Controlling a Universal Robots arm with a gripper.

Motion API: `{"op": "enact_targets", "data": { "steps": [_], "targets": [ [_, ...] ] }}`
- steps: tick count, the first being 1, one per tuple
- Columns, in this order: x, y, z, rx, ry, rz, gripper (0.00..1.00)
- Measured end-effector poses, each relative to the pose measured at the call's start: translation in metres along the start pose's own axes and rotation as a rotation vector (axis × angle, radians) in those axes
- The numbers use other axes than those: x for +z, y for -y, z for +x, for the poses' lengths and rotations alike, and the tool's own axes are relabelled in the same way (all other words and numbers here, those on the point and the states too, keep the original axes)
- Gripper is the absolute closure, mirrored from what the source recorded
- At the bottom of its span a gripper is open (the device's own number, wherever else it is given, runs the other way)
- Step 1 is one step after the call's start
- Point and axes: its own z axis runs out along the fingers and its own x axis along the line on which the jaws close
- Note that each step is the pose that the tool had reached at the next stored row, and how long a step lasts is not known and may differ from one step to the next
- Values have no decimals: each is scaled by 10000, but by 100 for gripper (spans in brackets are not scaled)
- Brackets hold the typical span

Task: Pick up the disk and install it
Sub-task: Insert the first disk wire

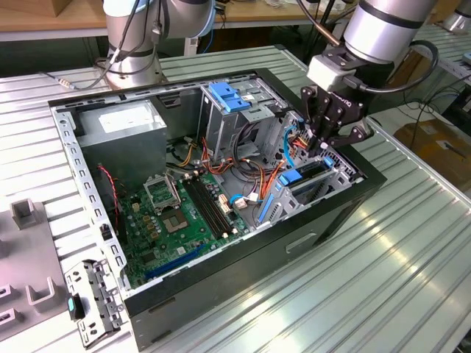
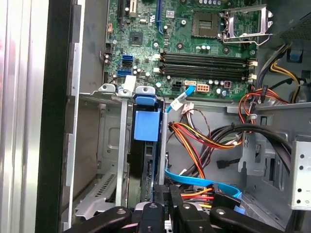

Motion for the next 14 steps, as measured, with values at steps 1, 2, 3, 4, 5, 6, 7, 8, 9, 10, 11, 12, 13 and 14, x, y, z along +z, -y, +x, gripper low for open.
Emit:
{"op": "enact_targets", "data": {
  "steps": [1, 2, 3, 4, 5, 6, 7, 8, 9, 10, 11, 12, 13, 14],
  "targets": [
    [1, 0, 1, 15, 1, -1, 83],
    [1, 0, 1, 16, 1, -1, 83],
    [1, 0, 1, 17, 0, -1, 83],
    [0, 0, 1, 17, -1, -1, 83],
    [0, 0, 2, 18, -1, -1, 83],
    [0, 0, 2, 18, -1, -1, 83],
    [0, 0, 2, 19, -1, -1, 83],
    [1, 0, 2, 19, 0, -1, 83],
    [0, 0, 2, 20, -1, -1, 83],
    [1, 0, 2, 21, 0, -1, 83],
    [1, 0, 2, 21, 0, -1, 83],
    [0, 0, 2, 22, -1, -1, 83],
    [1, 0, 2, 21, 0, -1, 83],
    [1, 0, 2, 21, 0, -2, 83]
  ]
}}
